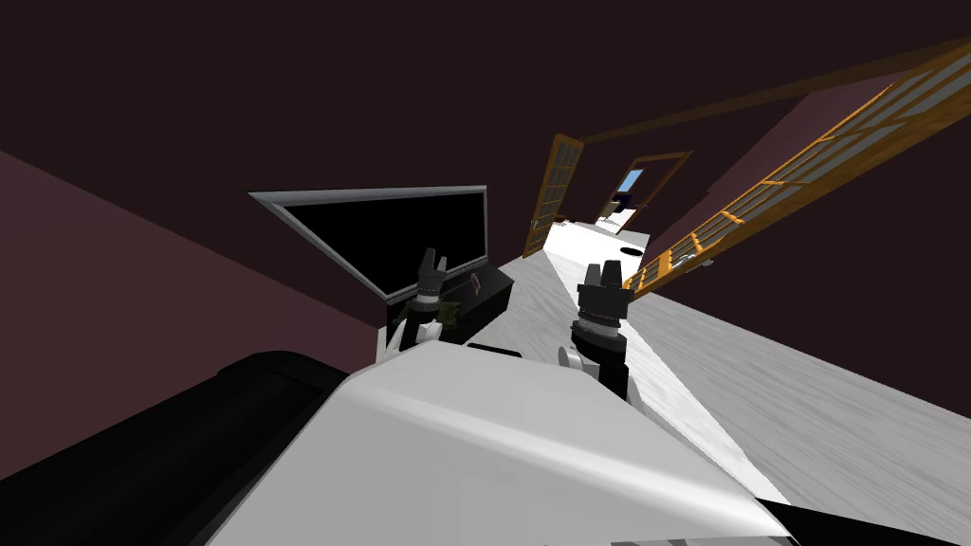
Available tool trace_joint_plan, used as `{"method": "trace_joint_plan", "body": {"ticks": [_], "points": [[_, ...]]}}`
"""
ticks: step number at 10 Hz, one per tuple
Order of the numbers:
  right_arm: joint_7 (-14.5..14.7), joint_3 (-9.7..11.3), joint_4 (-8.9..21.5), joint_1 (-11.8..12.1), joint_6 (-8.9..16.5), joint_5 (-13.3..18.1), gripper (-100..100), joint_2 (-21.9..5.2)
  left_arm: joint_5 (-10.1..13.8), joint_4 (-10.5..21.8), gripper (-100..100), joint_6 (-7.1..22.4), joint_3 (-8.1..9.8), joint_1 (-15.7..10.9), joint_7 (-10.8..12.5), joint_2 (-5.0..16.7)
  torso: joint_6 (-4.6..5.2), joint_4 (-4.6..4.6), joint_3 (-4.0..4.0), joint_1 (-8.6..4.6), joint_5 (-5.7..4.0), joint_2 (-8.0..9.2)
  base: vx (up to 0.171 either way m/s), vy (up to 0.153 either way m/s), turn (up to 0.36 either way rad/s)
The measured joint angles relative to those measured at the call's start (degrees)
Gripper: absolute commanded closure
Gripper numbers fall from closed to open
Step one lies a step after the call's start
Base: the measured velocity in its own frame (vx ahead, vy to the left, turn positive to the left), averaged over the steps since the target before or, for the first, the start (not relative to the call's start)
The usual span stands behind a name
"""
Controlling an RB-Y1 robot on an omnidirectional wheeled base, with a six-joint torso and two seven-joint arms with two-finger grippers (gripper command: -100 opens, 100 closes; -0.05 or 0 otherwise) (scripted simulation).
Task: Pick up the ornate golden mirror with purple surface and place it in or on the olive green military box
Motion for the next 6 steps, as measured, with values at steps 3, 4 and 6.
{"method": "trace_joint_plan", "body": {"ticks": [3, 4, 6], "points": [[0.0, 0.0, 0.0, 0.0, 0.0, 0.0, 0, 0.0, 0.0, 0.2, -100, 3.8, -0.64, 0.1, -0.1, 0.7, 0.0, 0.01, 0.03, 0.09, 0.04, 0.06, 0.024, -0.086, 0.007], [0.0, 0.0, 0.0, 0.0, 0.0, 0.0, 0, 0.0, 0.0, 0.3, -100, 4.9, -0.84, 0.0, -0.2, 0.7, 0.0, 0.01, 0.01, 0.09, 0.03, 0.01, 0.041, -0.096, 0.01], [0.0, 0.0, 0.0, 0.0, 0.0, 0.0, 0, 0.0, 0.1, 0.7, -100, 7.2, -1.16, 0.2, -0.2, 1.0, 0.0, 0.0, 0.01, 0.09, 0.03, 0.03, 0.029, -0.108, 0.009]]}}
